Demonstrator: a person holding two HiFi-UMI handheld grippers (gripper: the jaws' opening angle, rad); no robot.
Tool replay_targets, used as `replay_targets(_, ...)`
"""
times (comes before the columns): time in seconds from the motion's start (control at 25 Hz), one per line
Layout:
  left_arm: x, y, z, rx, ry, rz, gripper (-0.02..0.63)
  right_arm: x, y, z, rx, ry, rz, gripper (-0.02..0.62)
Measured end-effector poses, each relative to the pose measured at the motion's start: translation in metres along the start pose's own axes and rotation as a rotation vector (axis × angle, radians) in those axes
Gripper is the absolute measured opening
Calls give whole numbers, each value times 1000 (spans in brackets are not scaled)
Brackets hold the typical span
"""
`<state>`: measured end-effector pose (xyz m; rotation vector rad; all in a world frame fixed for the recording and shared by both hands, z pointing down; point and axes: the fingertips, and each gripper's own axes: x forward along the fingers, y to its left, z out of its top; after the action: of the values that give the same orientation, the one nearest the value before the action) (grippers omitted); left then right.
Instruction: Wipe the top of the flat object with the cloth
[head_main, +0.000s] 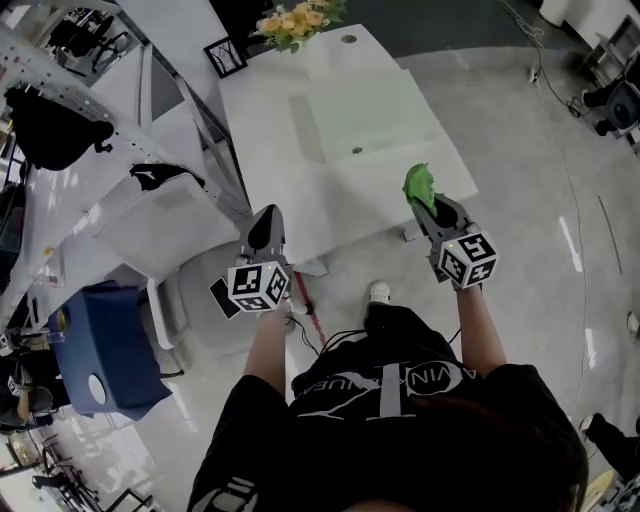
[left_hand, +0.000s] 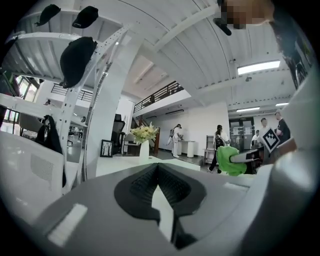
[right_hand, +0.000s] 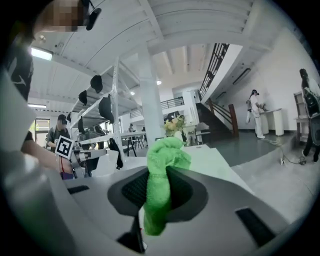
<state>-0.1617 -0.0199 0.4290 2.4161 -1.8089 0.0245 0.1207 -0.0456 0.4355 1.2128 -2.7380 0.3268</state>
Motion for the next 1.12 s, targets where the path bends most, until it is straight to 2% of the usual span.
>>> replay_targets(0.36, 72, -4, -6, -8, 44, 42, 6, 50, -56, 2, -28, 87, 73, 64)
replay_targets(0.52, 88, 0, -15, -39, 48, 43, 6, 75, -64, -1, -32, 103, 103, 64)
replay_targets(0.76, 114, 6, -22, -43, 82, 31, 6, 114, -67, 12, -77, 135, 161, 64)
replay_targets(0.88, 136, 14, -26, -40, 92, 13, 34, 140, -70, 18, -84, 147, 176, 64)
replay_targets(0.96, 155, 21, -29, -50, 98, 5, 87, 158, -73, 24, -94, 157, 183, 64)
replay_targets(1.04, 176, 28, -32, -89, 109, -4, 178, 176, -77, 30, -96, 176, 185, 64)
replay_targets(1.12, 194, 34, -36, -143, 125, -21, 191, 196, -80, 35, -90, 200, 186, 64)
